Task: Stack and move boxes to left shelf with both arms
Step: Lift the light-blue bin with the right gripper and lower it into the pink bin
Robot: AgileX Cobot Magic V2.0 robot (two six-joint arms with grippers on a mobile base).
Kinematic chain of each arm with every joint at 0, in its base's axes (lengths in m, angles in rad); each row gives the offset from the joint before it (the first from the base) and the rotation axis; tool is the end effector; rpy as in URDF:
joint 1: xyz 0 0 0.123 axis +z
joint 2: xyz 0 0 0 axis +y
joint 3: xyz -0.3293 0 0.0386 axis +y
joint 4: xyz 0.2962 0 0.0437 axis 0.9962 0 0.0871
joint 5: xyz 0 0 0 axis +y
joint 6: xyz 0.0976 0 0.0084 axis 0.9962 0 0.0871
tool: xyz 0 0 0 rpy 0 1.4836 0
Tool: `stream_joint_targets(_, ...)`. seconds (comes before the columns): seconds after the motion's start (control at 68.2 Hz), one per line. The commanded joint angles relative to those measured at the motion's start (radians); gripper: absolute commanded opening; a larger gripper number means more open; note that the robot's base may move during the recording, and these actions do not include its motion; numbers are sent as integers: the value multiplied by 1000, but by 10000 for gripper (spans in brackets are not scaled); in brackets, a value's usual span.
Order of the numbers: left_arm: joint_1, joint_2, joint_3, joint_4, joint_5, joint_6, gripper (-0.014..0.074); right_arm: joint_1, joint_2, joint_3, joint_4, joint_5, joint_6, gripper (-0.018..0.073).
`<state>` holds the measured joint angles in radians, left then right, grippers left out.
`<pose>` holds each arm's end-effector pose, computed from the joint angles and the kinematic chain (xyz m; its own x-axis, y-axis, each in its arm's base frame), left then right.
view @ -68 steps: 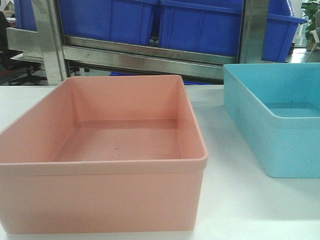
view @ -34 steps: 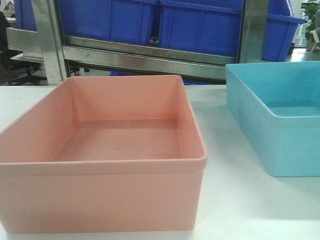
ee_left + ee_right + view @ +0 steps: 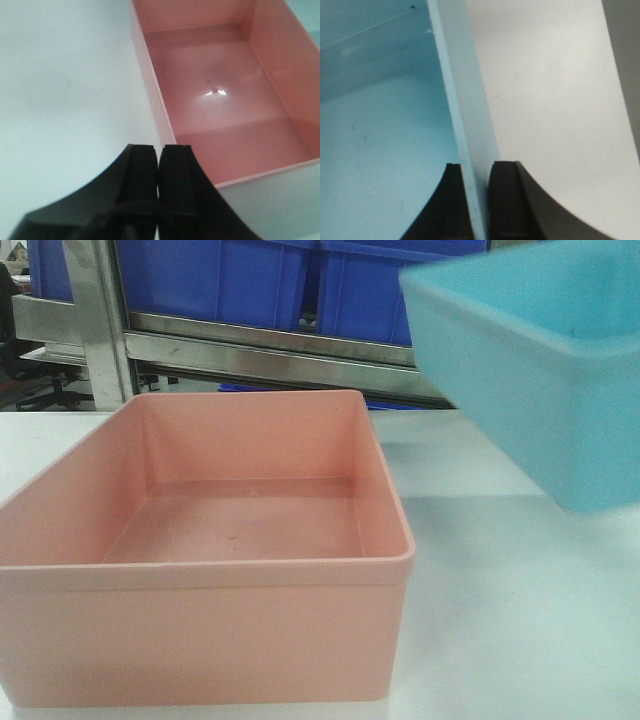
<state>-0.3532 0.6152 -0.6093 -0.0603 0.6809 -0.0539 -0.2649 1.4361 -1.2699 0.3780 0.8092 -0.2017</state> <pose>0.1212 -0.0487 0.3312 -0.5638 0.1007 -0.8197 0.3200 0.9417 -0.1044 0.3499 -0.0678 0.3775 -0.7191 0.2607 -0.6441 0.1300 0.9611 0.2438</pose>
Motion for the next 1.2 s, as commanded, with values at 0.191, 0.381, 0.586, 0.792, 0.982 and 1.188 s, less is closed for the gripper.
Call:
stream_joint_targets(0.191, -9, -2, -28, -16, -83, 0, -13, 189, -199, -37, 78, 18, 375, 57)
stream_joint_targets(0.381, -9, -2, -28, -17, -85, 0, -13, 405, -218, -37, -23, 9, 618, 57)
stream_joint_targets(0.586, -9, -2, -28, -18, -86, 0, -14, 640, -193, -37, -364, -35, 1003, 57)
stream_joint_targets(0.792, -9, -2, -28, -18, -87, 0, -13, 789, -110, -37, -516, -106, 1181, 57)
stream_joint_targets(0.982, -9, -2, -28, -22, -87, 0, -13, 833, -20, -37, -507, -200, 1186, 57)
stream_joint_targets(1.188, -9, -2, -28, -22, -87, 0, -13, 862, 57, -37, -507, -225, 1186, 57)
